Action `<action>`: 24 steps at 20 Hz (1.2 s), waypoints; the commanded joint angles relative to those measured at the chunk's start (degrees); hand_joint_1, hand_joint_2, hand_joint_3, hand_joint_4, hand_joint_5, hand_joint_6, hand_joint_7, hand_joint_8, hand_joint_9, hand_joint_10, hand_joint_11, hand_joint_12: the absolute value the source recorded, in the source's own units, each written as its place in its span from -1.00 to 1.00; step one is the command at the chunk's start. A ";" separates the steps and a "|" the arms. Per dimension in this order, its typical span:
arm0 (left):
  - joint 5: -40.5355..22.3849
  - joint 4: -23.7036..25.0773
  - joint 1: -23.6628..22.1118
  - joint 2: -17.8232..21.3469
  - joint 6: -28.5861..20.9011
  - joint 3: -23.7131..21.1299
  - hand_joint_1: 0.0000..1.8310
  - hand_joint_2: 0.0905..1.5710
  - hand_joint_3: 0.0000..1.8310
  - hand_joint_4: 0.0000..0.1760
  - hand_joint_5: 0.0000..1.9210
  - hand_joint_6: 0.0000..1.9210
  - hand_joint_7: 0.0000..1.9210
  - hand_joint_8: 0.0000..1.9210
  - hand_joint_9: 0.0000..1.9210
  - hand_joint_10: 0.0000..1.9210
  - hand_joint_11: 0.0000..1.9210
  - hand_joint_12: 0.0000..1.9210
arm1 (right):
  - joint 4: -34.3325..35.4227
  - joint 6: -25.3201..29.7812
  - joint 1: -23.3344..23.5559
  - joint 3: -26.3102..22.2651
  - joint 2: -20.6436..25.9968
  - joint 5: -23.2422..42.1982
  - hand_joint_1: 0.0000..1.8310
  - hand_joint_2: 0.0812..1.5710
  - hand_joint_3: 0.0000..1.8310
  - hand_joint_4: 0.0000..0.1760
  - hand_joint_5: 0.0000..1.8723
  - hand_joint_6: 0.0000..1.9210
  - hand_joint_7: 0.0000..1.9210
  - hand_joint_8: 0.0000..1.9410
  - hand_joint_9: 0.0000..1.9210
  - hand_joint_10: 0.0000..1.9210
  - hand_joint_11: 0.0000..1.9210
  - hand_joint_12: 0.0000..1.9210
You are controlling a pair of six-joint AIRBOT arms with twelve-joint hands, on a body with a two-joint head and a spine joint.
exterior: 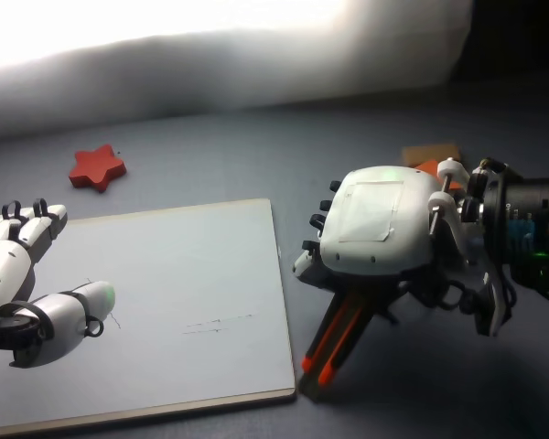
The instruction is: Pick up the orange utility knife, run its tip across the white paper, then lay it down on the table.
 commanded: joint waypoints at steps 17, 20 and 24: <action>-4.84 2.99 -0.42 0.01 0.33 -0.18 -0.92 0.71 -1.00 -0.57 -1.00 -1.00 -0.95 -0.99 -0.94 -0.99 -1.00 -0.46 | 0.04 3.70 2.50 -6.40 8.21 0.80 -0.20 0.35 -1.00 -1.00 -0.94 -0.91 -0.85 -1.00 -0.93 -0.60 -1.00 0.09; -4.81 3.01 -1.06 -0.02 1.27 -1.04 -0.85 0.69 -1.00 -0.59 -0.96 -0.99 -0.92 -0.99 -0.90 -0.99 -1.00 -0.44 | 0.05 4.99 3.80 -9.38 10.59 -2.10 -0.24 0.33 -1.00 -1.00 -1.00 -0.99 -0.97 -0.99 -0.97 -0.77 -1.00 -0.48; -4.78 3.76 -2.94 -0.23 3.34 -2.70 -0.87 0.71 -1.00 -0.69 -0.96 -1.00 -0.95 -1.00 -0.96 -1.00 -1.00 -0.54 | 0.05 9.12 5.99 -13.88 14.72 -5.34 -0.45 0.22 -1.00 -1.00 -1.00 -1.00 -1.00 -1.00 -0.98 -0.95 -1.00 -0.36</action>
